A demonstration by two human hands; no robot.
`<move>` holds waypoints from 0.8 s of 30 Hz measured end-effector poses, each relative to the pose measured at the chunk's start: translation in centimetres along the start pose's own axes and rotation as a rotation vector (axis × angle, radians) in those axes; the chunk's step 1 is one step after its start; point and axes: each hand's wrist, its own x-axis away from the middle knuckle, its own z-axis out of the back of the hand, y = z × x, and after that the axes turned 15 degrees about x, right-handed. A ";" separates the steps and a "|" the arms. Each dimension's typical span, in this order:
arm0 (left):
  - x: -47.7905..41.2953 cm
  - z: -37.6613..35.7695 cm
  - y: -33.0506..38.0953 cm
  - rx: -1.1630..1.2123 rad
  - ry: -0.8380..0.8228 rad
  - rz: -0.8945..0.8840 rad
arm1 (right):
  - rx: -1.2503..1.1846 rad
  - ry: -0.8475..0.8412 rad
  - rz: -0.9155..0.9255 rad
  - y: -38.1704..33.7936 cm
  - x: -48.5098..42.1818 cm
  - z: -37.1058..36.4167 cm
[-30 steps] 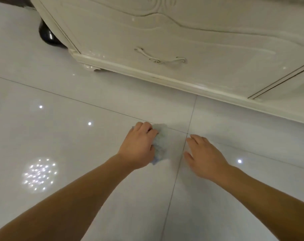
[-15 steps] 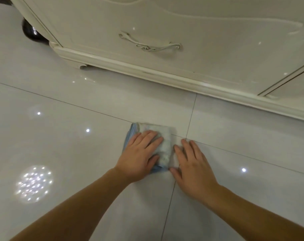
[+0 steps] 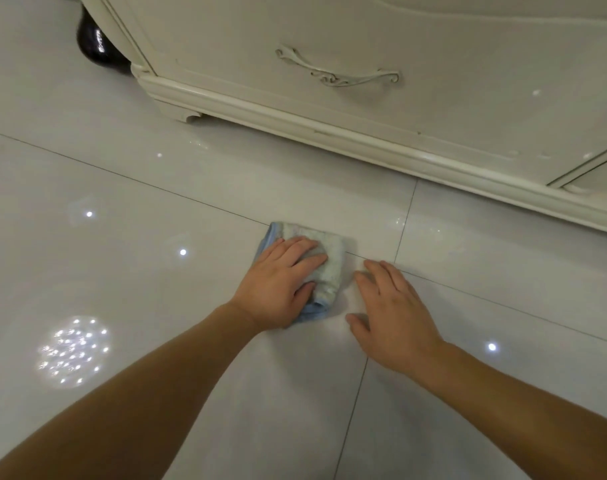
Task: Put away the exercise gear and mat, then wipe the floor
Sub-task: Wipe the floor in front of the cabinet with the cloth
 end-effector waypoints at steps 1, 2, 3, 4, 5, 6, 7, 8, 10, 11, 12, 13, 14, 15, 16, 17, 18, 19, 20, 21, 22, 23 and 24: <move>0.2 0.3 -0.4 0.000 0.010 0.006 | -0.005 0.002 0.022 -0.4 -0.4 0.2; 0.4 0.7 -0.9 0.001 0.019 0.015 | -0.010 0.001 0.044 -0.8 -0.8 0.4; 0.7 1.2 -1.4 0.001 0.031 0.028 | -0.017 0.002 0.066 -1.3 -1.2 0.6; 0.9 1.6 -1.9 0.001 0.041 0.041 | -0.022 0.004 0.086 -1.8 -1.6 0.8; 1.2 2.1 -2.5 0.000 0.049 0.053 | -0.021 0.008 0.109 -2.3 -2.1 1.0; 1.6 2.7 -3.1 -0.005 0.056 0.063 | -0.015 0.009 0.137 -2.9 -2.6 1.3; 1.9 3.2 -3.8 -0.013 0.060 0.067 | -0.008 0.013 0.162 -3.4 -3.1 1.4; 2.3 3.8 -4.5 -0.024 0.066 0.070 | -0.003 0.019 0.185 -3.9 -3.6 1.5; 3.2 4.9 -5.9 -0.053 0.074 0.094 | -0.001 0.029 0.230 -4.9 -4.4 1.9; 3.6 5.5 -6.7 -0.068 0.076 0.116 | -0.003 0.033 0.247 -5.4 -4.8 2.2; 4.1 6.2 -7.4 -0.083 0.081 0.141 | -0.005 0.034 0.264 -5.8 -5.2 2.3; 4.5 6.8 -8.2 -0.099 0.088 0.165 | -0.010 0.035 0.278 -6.2 -5.5 2.3; 5.0 7.5 -9.1 -0.114 0.096 0.190 | -0.016 0.036 0.290 -6.6 -5.8 2.4; 5.5 8.2 -9.9 -0.129 0.105 0.219 | -0.018 0.036 0.297 -7.0 -6.0 2.4; 5.9 8.9 -10.7 -0.141 0.113 0.253 | -0.013 0.036 0.297 -7.3 -6.2 2.4; 6.3 9.6 -11.5 -0.153 0.119 0.286 | 0.003 0.040 0.295 -7.6 -6.4 2.4; 6.7 10.2 -12.2 -0.163 0.122 0.320 | 0.027 0.044 0.293 -7.9 -6.6 2.3; 7.0 10.7 -12.8 -0.172 0.124 0.352 | 0.046 0.040 0.291 -8.3 -6.8 2.3; 7.4 11.1 -13.3 -0.179 0.128 0.384 | 0.060 0.037 0.289 -8.6 -7.0 2.3; 7.8 11.5 -13.7 -0.182 0.135 0.416 | 0.066 0.034 0.282 -8.9 -7.2 2.4; 8.2 11.8 -14.0 -0.180 0.145 0.450 | 0.066 0.035 0.278 -9.2 -7.3 2.5; 8.6 12.1 -14.2 -0.177 0.161 0.486 | 0.061 0.037 0.275 -9.4 -7.3 2.6; 9.0 12.3 -14.4 -0.169 0.179 0.527 | 0.054 0.039 0.279 -9.6 -7.4 2.6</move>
